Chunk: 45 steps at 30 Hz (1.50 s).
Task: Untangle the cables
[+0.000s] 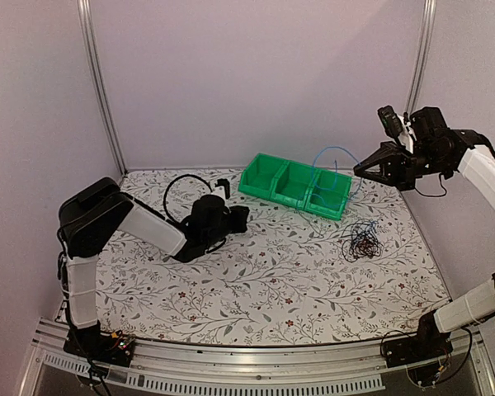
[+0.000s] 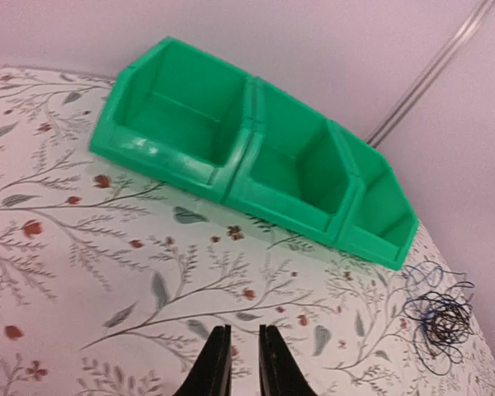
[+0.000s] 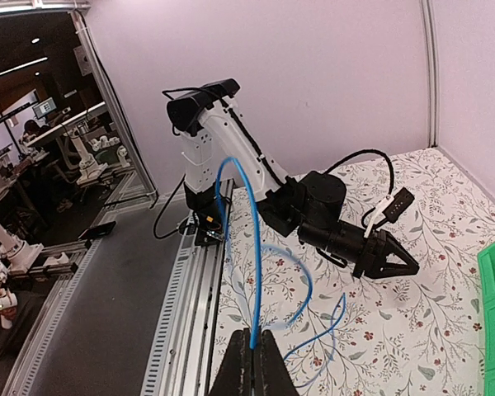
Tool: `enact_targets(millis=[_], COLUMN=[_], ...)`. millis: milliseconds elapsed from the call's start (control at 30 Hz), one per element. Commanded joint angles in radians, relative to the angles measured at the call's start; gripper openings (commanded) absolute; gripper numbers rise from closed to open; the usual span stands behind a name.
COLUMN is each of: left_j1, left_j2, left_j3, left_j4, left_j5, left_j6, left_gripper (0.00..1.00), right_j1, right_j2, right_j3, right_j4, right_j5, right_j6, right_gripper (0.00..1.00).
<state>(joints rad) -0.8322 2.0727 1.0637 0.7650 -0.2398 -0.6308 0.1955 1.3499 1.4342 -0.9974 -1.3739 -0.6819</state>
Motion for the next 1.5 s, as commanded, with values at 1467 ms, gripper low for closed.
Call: enact_targets(millis=[1467], left_j1=[-0.002], left_j2=[-0.466], left_j3=[-0.321], left_j4=[-0.156], left_j5=[0.190], left_j6=[0.238], left_gripper=[0.43], right_j1=[-0.081], right_j2=[0.724], right_j3=[0.425], right_j4=[0.359], right_j5=[0.738], right_j6=[0.265], right_gripper=[0.00])
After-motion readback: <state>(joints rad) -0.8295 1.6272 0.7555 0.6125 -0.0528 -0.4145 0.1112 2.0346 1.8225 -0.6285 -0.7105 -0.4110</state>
